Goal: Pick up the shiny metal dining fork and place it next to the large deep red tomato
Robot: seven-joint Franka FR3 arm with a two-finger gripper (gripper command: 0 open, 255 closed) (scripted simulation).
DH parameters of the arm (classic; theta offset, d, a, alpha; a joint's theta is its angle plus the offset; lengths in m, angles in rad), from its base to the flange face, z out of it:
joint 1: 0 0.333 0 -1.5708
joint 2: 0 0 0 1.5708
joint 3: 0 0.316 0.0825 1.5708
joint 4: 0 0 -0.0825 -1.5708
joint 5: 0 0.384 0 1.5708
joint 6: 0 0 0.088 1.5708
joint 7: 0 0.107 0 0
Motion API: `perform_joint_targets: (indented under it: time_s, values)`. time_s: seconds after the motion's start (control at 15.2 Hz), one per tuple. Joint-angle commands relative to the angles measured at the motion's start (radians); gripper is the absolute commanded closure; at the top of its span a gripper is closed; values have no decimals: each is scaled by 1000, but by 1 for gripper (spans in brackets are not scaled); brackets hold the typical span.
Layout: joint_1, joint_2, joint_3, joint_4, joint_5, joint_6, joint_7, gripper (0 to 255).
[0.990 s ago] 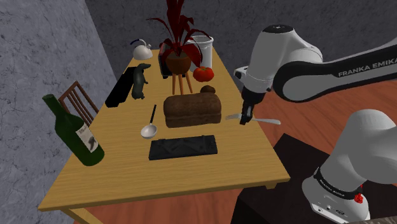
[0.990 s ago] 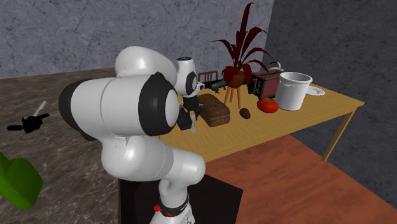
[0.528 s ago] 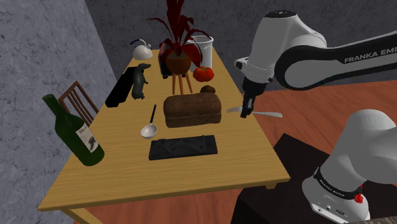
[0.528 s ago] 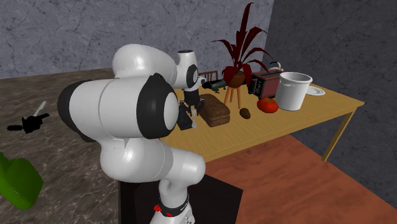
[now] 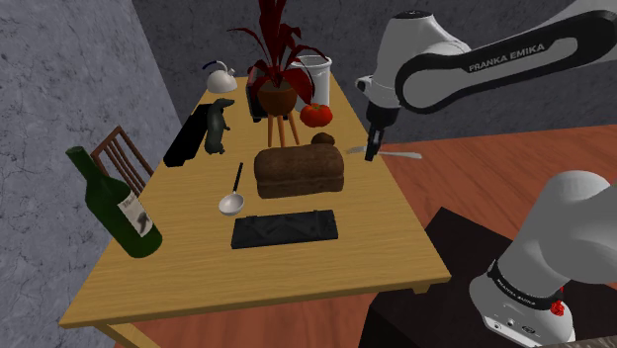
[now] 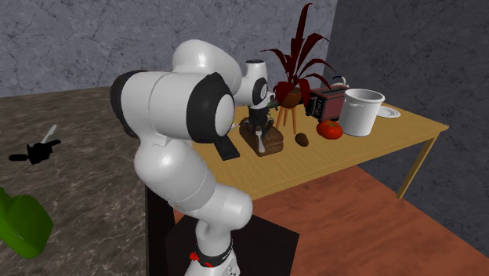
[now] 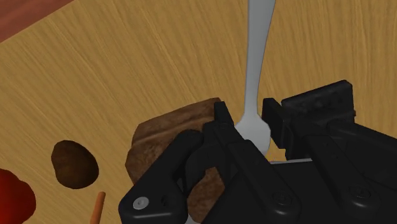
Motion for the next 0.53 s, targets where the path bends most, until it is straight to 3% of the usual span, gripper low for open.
perform_joint_targets:
  time_s: [0.0, 0.46]
  values:
    - [-13, 65, -27, 62, -6, 6, -36, 255]
    - [-48, 283, -118, 273, 9, 18, -171, 255]
